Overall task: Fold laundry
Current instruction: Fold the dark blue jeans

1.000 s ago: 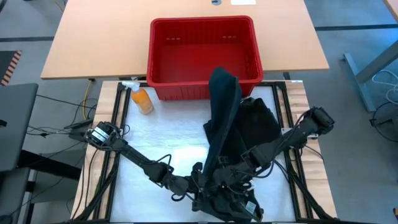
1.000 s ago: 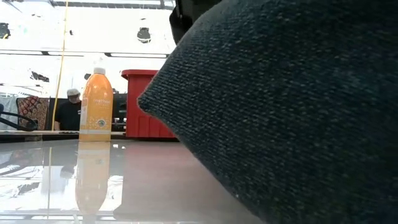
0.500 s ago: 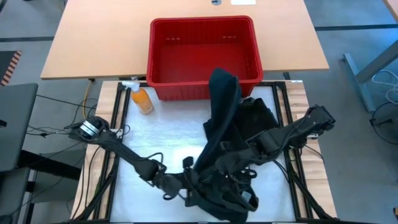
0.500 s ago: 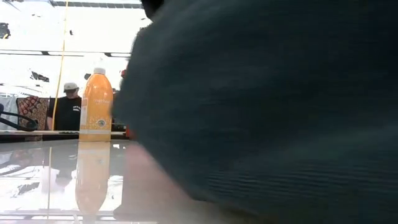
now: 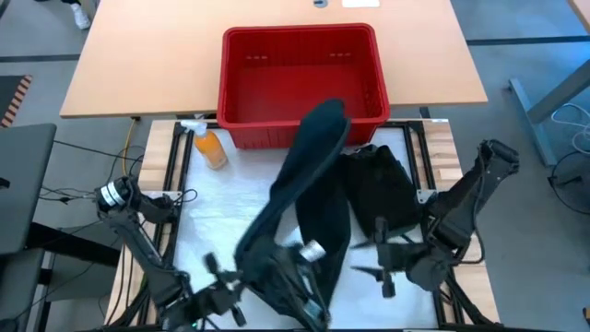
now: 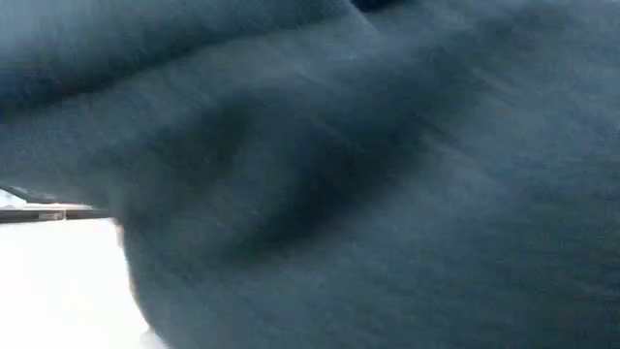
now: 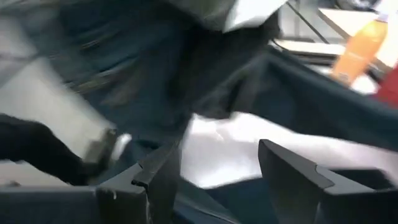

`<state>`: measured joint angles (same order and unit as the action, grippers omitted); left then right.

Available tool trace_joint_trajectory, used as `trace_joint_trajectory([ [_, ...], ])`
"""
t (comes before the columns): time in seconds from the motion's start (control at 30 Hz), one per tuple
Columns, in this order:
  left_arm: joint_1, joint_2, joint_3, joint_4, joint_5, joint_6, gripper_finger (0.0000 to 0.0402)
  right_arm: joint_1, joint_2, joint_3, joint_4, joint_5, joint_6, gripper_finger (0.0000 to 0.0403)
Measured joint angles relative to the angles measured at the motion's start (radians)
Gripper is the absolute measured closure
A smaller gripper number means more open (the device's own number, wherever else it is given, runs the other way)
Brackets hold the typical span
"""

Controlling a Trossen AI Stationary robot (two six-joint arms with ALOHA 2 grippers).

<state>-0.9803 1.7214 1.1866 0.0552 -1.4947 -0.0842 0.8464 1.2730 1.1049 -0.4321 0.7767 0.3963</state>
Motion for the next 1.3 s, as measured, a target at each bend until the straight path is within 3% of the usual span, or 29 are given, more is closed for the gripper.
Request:
trace_joint_trajectory([
  [0.07, -0.017, -0.002, 0.0, -0.035, -0.084, -0.061, 0.0385, 0.028, -0.013, -0.103, 0.187, 0.006, -0.027, 0.0164],
  [0.23, -0.008, -0.006, 0.001, -0.056, -0.05, -0.085, 0.0384, 0.043, 0.027, -0.237, 0.624, 0.003, -0.193, 0.0164],
  [0.37, 0.006, -0.003, 0.001, -0.057, -0.04, -0.091, 0.0383, 0.031, 0.109, -0.253, 0.841, -0.06, -0.343, 0.0164],
  [0.47, 0.008, -0.003, 0.001, -0.056, -0.062, -0.087, 0.0383, 0.027, 0.146, -0.253, 0.884, -0.072, -0.348, 0.0164],
  [0.67, 0.008, -0.003, 0.001, -0.056, -0.056, -0.05, 0.0382, 0.026, 0.153, -0.253, 0.788, -0.062, -0.285, 0.0164],
  [0.83, 0.008, -0.003, 0.001, -0.005, 0.161, 0.097, 0.0382, 0.017, 0.141, -0.254, 0.519, 0.089, -0.176, 0.0165],
  [0.9, 0.012, -0.003, 0.001, 0.052, 0.267, 0.171, 0.0382, -0.007, 0.134, -0.27, 0.47, 0.093, -0.114, 0.0165],
  [0.97, 0.02, -0.003, 0.001, 0.114, 0.376, 0.24, 0.0382, -0.04, 0.134, -0.294, 0.51, 0.029, -0.096, 0.0169],
  [1.1, 0.044, -0.007, 0.001, 0.223, 0.526, 0.352, 0.0382, -0.095, 0.153, -0.407, 0.832, -0.173, -0.209, 0.0189],
  [1.3, 0.105, -0.064, 0.001, 0.243, 0.732, 0.361, 0.0381, -0.123, 0.206, -0.57, 1.457, -0.429, -0.378, 0.0233],
])
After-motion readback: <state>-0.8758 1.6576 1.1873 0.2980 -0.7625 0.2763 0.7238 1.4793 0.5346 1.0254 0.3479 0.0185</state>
